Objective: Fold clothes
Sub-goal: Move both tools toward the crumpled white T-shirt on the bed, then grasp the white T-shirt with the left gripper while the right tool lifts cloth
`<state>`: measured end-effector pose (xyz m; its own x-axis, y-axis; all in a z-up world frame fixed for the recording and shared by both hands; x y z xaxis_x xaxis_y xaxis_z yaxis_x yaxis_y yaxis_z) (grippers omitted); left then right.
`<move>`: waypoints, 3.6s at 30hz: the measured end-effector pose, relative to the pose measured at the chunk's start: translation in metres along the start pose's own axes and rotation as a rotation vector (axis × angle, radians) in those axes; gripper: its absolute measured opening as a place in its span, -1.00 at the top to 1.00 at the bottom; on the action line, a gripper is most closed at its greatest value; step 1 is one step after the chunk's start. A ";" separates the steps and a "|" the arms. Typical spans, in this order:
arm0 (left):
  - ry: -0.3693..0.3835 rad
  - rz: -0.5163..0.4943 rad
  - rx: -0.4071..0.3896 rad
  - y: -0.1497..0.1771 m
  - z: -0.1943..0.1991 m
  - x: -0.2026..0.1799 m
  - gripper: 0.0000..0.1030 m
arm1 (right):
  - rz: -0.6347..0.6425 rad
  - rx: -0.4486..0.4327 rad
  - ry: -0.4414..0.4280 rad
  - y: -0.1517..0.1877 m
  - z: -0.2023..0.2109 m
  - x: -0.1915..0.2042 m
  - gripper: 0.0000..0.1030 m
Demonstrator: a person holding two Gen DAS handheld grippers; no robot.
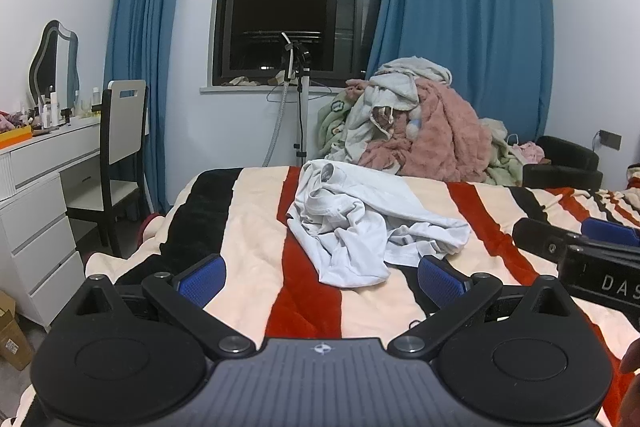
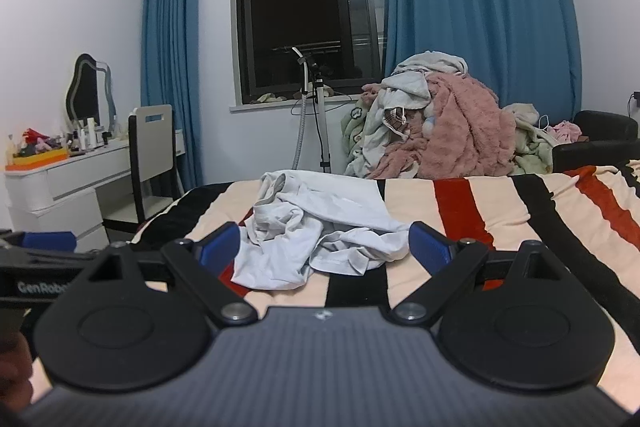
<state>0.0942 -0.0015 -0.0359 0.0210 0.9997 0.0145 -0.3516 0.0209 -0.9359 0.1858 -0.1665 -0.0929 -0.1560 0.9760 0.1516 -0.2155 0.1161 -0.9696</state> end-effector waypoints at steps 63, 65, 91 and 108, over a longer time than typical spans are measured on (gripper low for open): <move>0.074 0.290 0.246 -0.016 -0.225 0.018 -0.82 | -0.178 0.016 0.038 -0.035 -0.084 -0.091 -0.80; 0.084 0.359 0.258 -0.020 -0.261 0.022 -0.73 | -0.166 0.046 0.061 -0.021 -0.096 -0.099 -0.80; 0.219 0.133 -0.055 -0.084 -0.183 -0.013 0.88 | -0.189 -0.006 0.013 0.012 -0.146 -0.095 -0.80; 0.300 0.170 -0.103 -0.037 -0.075 0.006 0.87 | -0.008 0.114 -0.161 0.045 -0.133 0.026 -0.80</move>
<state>0.1779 0.0027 -0.0273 0.2498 0.9395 -0.2345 -0.2781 -0.1623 -0.9467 0.3007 -0.1112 -0.1582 -0.3037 0.9323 0.1965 -0.3237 0.0930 -0.9416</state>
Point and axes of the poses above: each gripper's, at about its wrist camera, not at the fingertips, and z roughly against the way its jaws point, x to its left, y to its underside, the point moved 10 cm from there along -z, roughly the way its jaws point, and after that the axes turned 3 degrees about -z, right-handed, at the moved point
